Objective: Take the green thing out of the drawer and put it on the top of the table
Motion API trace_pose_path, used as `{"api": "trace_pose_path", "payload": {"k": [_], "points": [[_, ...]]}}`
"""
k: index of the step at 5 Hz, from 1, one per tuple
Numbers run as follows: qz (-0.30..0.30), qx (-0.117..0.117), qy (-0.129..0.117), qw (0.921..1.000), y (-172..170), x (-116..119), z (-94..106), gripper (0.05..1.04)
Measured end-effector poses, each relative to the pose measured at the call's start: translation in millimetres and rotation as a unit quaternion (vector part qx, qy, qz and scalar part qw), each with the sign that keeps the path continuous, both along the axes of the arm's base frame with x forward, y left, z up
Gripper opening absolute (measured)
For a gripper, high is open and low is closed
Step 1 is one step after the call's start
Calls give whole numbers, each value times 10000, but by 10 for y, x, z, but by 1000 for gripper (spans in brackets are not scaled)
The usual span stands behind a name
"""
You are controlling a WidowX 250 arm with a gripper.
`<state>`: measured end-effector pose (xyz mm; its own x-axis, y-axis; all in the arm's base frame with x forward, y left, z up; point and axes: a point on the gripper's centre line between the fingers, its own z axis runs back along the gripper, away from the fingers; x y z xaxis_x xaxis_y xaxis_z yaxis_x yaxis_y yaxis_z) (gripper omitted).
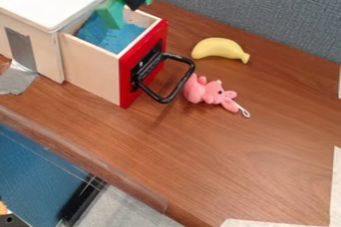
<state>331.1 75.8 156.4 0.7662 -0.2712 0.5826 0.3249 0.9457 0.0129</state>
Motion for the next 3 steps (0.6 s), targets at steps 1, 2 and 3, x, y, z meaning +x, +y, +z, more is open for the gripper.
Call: {"api": "trace_pose_path", "payload": {"k": [1, 2, 3], "points": [[-160, 60, -74, 9998, -259, 15, 54, 611], [-222, 329, 11, 9992, -566, 31, -86, 611], [-478, 684, -34, 9965, -921, 26, -219, 611]]}}
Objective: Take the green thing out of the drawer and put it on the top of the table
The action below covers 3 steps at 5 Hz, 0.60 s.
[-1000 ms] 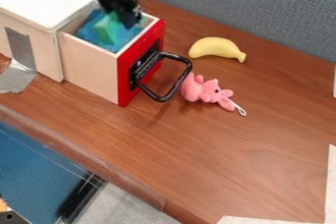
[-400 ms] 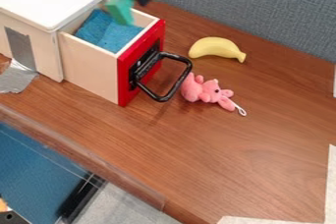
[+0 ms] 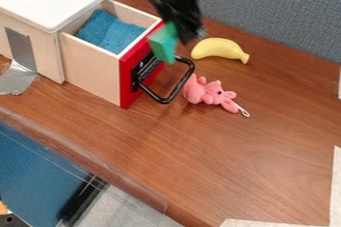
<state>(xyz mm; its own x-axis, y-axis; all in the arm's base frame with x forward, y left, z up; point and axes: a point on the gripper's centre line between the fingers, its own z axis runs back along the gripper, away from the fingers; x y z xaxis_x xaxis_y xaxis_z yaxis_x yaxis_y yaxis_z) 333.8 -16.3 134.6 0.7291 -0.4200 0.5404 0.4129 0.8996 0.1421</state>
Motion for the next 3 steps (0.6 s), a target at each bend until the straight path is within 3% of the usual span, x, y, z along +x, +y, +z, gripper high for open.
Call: {"api": "trace_pose_path", "payload": {"k": [2, 3], "points": [[-505, 508, -25, 9974, -559, -105, -469, 611], [-655, 631, 97, 9958, -684, -184, -673, 611]]}}
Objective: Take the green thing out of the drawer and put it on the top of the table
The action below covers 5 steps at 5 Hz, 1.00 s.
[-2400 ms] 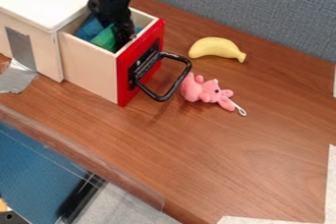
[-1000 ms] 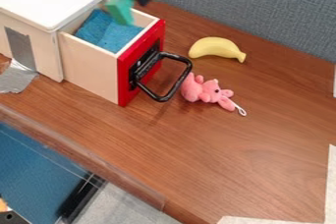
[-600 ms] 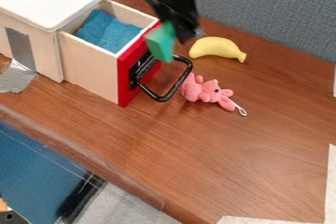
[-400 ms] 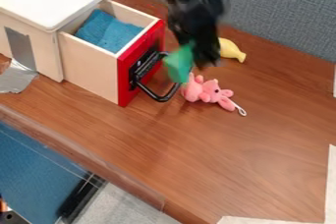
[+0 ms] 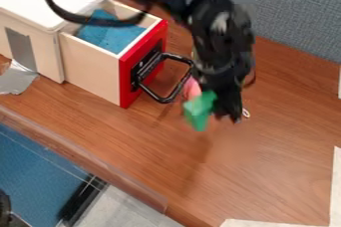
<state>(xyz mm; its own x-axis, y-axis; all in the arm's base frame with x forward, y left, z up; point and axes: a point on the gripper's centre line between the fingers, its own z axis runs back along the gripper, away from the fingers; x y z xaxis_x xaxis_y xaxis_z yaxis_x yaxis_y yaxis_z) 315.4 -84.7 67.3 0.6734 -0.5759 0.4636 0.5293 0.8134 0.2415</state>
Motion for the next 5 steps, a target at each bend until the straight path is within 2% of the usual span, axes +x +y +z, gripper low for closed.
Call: {"api": "trace_pose_path", "payload": {"k": [2, 3, 4, 5], "points": [[-77, 266, 271, 9992, -11, -48, -378, 611], [-138, 380, 206, 9990, -30, -22, -487, 675], [-115, 433, 310, 9985, -13, -42, -535, 948], [-57, 315, 467, 9984, 24, -31, -515, 995]]}}
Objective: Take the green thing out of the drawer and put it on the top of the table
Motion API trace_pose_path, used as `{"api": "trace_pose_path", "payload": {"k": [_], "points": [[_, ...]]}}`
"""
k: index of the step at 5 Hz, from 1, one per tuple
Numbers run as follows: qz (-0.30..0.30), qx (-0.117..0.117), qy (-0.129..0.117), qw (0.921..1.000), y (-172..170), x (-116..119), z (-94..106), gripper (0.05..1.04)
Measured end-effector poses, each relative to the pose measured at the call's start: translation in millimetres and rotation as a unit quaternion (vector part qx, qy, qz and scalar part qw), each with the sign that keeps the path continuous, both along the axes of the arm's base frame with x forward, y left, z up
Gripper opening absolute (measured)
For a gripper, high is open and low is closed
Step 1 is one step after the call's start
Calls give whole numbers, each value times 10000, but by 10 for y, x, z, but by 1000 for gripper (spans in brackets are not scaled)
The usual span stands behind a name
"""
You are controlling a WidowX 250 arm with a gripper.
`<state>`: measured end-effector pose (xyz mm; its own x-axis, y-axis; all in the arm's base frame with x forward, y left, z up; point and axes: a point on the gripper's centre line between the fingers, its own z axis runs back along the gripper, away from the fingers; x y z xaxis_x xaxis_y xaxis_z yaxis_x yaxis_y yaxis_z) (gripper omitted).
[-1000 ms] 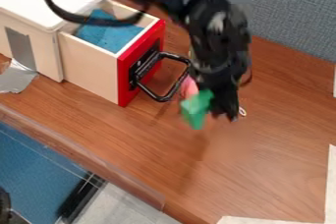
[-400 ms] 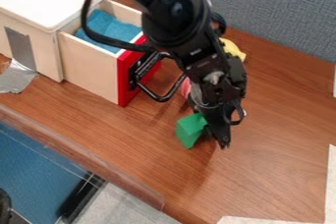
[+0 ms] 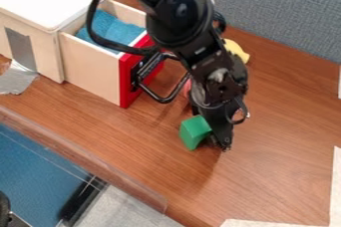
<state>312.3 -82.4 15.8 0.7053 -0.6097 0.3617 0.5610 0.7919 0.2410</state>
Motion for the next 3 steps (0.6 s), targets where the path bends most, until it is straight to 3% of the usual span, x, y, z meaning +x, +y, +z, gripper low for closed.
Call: {"api": "trace_pose_path", "payload": {"k": [1, 2, 3], "points": [[127, -386, 199, 9990, 78, 17, 180, 997], [322, -1085, 461, 9925, 180, 90, 484, 997], [447, -1500, 592, 9859, 284, 124, 735, 999]]}}
